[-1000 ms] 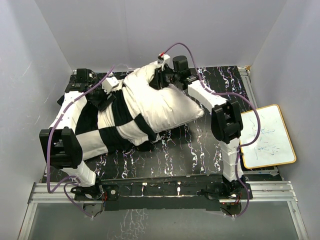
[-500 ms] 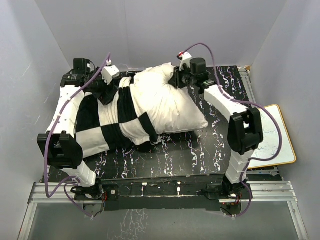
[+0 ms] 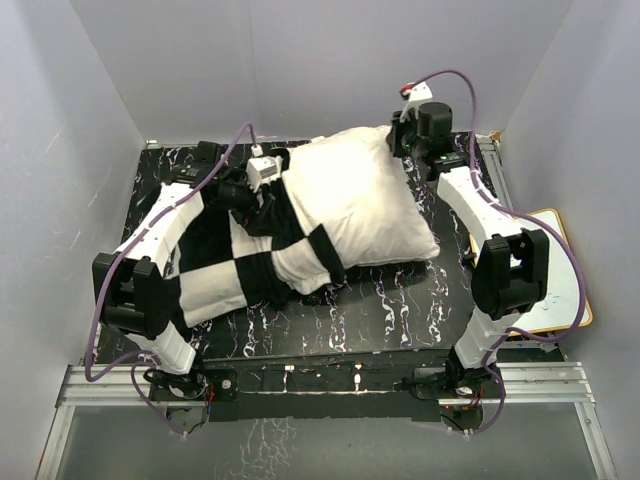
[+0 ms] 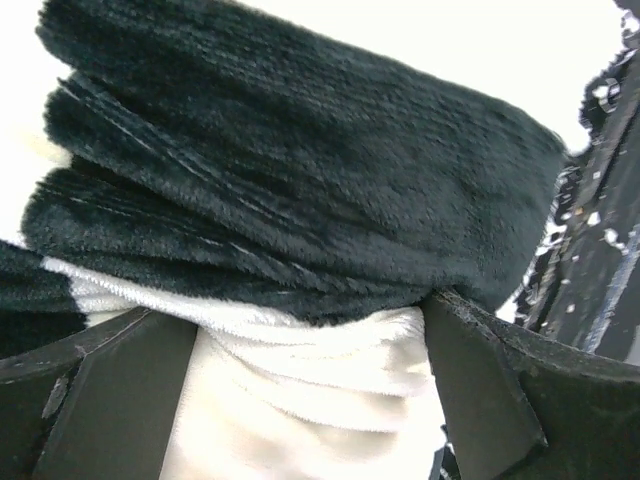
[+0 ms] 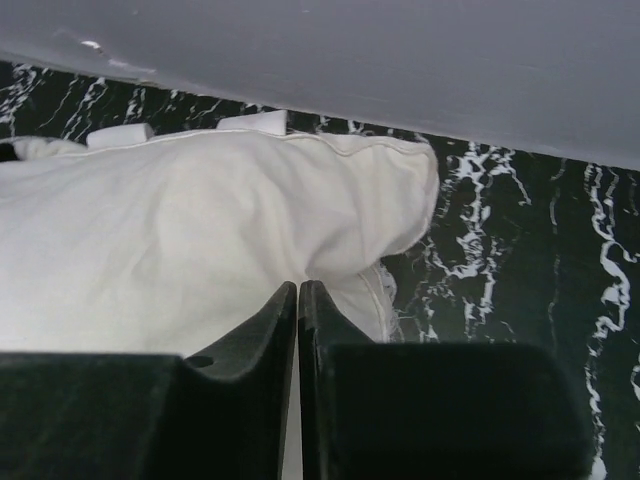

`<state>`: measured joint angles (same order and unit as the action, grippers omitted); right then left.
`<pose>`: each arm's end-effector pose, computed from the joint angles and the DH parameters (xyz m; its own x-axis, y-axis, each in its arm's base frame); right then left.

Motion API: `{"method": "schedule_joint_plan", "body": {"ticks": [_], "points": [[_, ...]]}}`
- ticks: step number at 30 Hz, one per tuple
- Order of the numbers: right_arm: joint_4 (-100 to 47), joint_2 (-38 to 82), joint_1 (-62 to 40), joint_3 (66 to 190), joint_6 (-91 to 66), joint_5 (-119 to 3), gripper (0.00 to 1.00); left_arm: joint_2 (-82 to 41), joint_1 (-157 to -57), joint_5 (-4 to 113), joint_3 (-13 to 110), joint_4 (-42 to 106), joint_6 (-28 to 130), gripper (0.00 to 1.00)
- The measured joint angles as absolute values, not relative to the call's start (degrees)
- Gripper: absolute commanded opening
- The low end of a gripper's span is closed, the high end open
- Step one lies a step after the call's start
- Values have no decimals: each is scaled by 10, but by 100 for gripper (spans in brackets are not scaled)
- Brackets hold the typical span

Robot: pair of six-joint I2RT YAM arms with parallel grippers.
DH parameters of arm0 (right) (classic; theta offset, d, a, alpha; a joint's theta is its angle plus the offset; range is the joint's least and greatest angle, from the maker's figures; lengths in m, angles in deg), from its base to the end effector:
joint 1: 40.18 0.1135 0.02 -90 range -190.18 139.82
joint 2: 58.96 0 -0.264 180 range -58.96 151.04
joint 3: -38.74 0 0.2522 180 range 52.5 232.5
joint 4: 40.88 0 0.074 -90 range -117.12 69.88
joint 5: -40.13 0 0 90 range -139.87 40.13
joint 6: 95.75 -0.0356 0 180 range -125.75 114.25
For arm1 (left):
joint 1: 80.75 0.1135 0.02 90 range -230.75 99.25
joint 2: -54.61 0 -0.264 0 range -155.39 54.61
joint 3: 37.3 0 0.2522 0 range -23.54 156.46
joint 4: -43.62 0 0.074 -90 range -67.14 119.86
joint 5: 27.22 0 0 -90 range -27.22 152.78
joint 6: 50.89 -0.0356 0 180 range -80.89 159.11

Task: Remove the pillowcase from the pillow
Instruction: Remove the pillow from the pillowcase.

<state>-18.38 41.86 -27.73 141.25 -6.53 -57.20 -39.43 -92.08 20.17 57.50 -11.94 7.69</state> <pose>0.4129 0.0958 0.3414 -0.3514 -0.0638 -0.9341 -0.3255 0.9437 0.0580 0.3370 -0.0921 0.2983 -0.4089 0.4732 -0.7803 0.8676 0.4667 -0.1716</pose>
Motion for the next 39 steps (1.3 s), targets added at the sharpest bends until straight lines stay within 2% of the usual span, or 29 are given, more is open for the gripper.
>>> {"method": "schedule_joint_plan", "body": {"ticks": [1,2,3,4,5,12,20,23,26,28,39], "points": [[-185,418,-288,1413,-70,-569,9,-396,-934,198,582,-117,89,87],[-185,417,-302,1413,-78,-569,20,-399,-945,194,589,-115,99,86],[-186,416,-317,1413,-90,-573,57,-406,-959,186,602,-116,110,85],[-187,416,-327,1413,-102,-580,88,-412,-968,182,611,-118,116,84],[-188,416,-341,1413,-118,-592,97,-419,-979,176,623,-121,120,83],[-199,443,-371,1415,-216,-679,98,-427,-1004,200,627,-127,81,80],[-268,563,-426,1437,-333,-869,98,-378,-1005,245,550,-76,20,79],[-397,574,-429,1383,-423,-965,98,-374,-1006,256,537,-67,8,78],[-626,575,-421,1295,-569,-1034,98,-375,-1006,264,533,-69,3,77],[-730,581,-408,1280,-643,-1071,98,-376,-1006,266,534,-73,2,77],[-957,568,-293,1295,-749,-1190,98,-382,-993,309,544,-149,6,74]]}}
